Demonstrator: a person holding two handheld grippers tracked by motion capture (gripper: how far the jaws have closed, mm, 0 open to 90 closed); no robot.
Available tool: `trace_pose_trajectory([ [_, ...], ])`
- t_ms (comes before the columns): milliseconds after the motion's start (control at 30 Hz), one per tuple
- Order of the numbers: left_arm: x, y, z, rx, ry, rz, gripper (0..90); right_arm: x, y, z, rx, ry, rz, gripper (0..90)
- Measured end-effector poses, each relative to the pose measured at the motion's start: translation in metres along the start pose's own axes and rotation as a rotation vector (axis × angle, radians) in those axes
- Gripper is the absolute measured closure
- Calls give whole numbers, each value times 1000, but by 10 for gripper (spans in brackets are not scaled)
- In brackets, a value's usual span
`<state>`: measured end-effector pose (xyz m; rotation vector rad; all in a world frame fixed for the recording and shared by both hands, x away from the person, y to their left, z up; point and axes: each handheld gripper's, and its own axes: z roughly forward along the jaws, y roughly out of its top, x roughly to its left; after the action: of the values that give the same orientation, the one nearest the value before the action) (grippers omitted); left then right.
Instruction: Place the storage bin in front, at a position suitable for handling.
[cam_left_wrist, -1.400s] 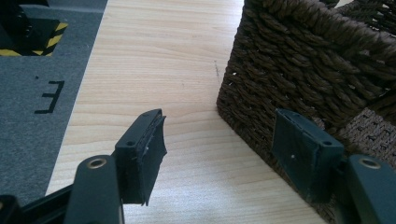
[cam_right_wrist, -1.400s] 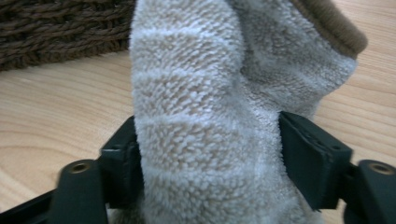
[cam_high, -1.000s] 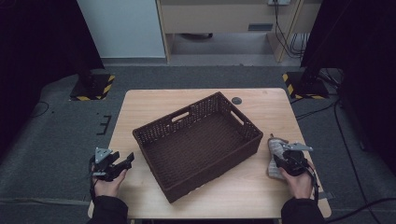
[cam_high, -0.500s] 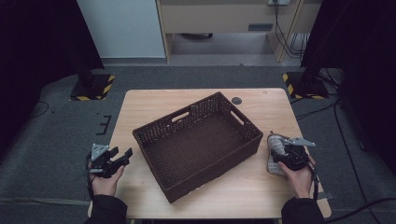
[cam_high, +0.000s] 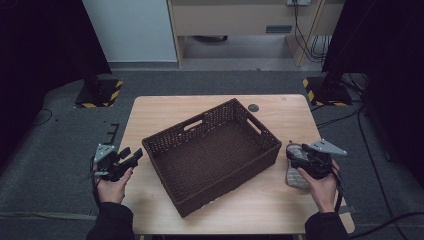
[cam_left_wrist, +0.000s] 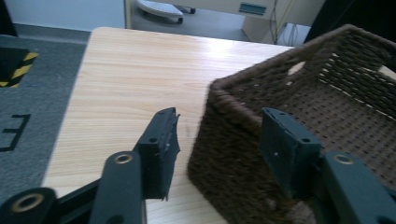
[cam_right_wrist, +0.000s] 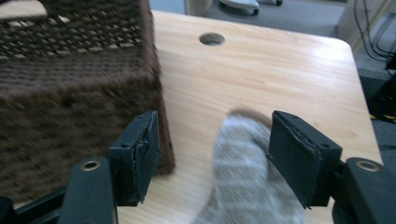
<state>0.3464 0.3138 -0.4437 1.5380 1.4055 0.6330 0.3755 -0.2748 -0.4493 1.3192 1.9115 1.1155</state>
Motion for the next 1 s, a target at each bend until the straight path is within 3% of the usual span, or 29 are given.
trace_pose_trajectory([
  [400, -30, 0, 16, 23, -46, 32, 521, 19, 22, 17, -35, 54, -28, 412],
  [500, -36, 0, 23, 29, -1, 59, 537, 18, 24, 19, -41, 63, -21, 455],
  [733, -36, 4, 33, 26, 9, 55, 545, 19, 31, 18, -75, 67, -24, 472],
  [867, -35, 4, 41, 25, 9, 52, 536, 22, 29, 29, -36, 74, -42, 485],
  [1000, -34, 4, 42, 27, -2, 40, 512, 26, 26, 34, 2, 96, -59, 589],
])
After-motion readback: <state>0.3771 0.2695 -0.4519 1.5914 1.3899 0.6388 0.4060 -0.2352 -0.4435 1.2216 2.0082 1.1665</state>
